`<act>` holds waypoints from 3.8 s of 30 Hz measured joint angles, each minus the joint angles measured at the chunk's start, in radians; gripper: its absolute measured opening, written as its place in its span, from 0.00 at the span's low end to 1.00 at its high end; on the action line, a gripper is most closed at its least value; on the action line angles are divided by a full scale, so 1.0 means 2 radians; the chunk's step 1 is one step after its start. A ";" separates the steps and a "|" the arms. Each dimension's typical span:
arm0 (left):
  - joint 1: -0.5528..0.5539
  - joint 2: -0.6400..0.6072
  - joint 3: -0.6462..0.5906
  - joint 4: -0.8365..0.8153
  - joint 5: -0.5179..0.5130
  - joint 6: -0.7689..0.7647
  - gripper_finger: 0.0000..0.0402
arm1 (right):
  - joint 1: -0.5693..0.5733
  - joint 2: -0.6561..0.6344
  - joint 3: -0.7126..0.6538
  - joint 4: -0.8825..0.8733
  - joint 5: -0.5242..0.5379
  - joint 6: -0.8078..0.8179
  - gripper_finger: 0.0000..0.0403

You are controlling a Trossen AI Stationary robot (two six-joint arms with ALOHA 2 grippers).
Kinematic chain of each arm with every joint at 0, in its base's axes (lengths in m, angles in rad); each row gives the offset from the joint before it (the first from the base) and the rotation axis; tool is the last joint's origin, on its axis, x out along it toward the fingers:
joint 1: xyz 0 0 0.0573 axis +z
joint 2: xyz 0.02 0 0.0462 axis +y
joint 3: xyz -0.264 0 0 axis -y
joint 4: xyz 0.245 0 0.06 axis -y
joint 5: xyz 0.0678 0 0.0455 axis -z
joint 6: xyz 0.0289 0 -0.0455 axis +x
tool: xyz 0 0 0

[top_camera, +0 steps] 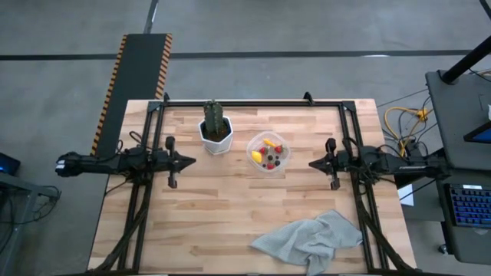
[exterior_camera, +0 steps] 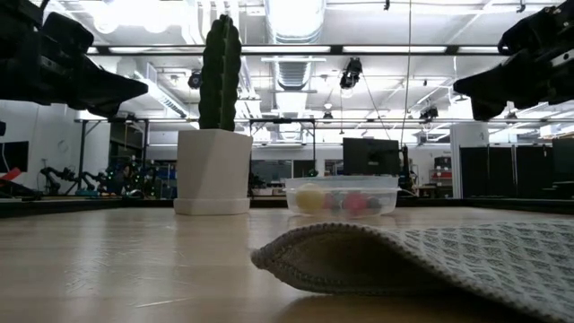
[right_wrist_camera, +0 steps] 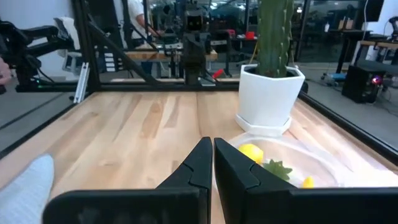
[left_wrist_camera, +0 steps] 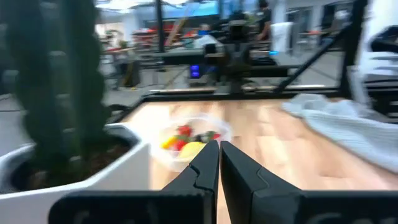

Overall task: Pick and placing Produce into tupperware
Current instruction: Return to Home Position

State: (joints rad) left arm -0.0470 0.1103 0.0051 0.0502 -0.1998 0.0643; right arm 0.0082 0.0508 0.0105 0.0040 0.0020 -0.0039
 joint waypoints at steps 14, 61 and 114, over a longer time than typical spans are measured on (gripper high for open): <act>0.000 0.003 0.000 0.013 0.073 -0.003 0.00 | 0.000 0.008 0.000 0.018 -0.011 -0.011 0.02; 0.000 0.007 0.000 0.020 0.071 -0.003 0.00 | 0.000 0.008 0.000 0.003 0.013 -0.024 0.02; 0.000 0.007 0.000 0.019 0.071 -0.003 0.00 | 0.000 0.008 0.000 0.004 0.013 -0.024 0.02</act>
State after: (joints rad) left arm -0.0474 0.1238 0.0051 0.0891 -0.0570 0.0589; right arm 0.0082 0.0673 0.0105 0.0113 0.0273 -0.0525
